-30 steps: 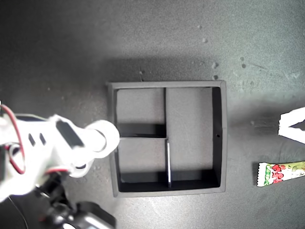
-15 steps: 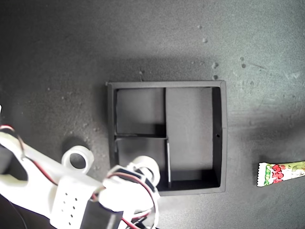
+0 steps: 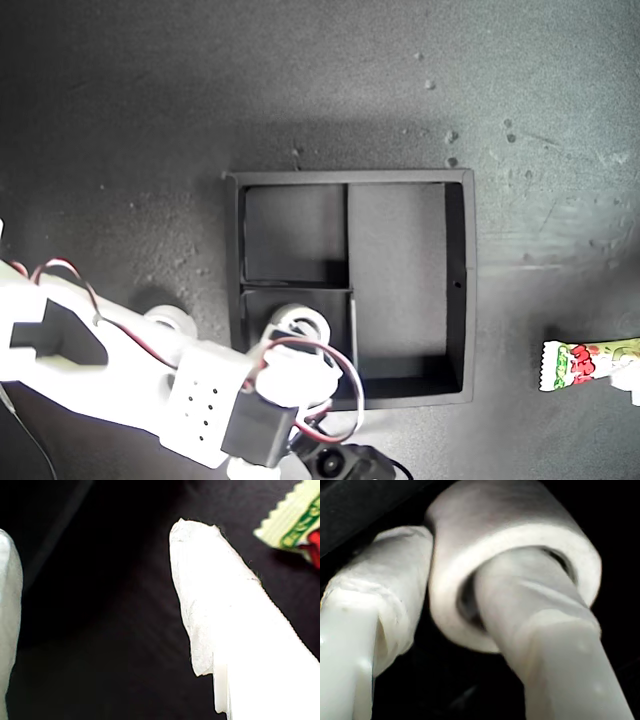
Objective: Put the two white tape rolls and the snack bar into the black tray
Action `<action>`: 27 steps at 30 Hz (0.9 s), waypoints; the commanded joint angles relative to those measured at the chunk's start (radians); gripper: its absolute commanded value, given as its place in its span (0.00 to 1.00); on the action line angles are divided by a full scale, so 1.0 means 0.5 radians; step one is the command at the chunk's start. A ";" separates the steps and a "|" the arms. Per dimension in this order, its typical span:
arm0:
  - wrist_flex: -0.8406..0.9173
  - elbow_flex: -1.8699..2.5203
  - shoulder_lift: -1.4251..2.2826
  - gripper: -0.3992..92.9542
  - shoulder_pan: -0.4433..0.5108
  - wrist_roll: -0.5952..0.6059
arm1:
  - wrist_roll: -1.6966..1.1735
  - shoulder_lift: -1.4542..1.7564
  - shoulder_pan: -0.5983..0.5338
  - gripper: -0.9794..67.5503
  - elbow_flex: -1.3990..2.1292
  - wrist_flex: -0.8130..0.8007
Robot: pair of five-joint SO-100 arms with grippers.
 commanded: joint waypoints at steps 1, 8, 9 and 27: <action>0.037 -0.098 0.092 0.18 0.043 -0.006 | 0.807 -0.052 -0.147 0.34 0.043 -0.055; 0.040 0.138 0.420 0.20 -0.006 0.034 | 1.841 -0.031 -0.430 0.39 0.611 -0.522; 0.040 0.181 0.494 0.20 -0.021 0.055 | 1.924 -0.031 -0.451 0.39 0.724 -0.641; -0.071 2.264 2.267 0.23 0.107 -0.411 | 2.123 -0.031 -0.365 0.01 1.114 -0.638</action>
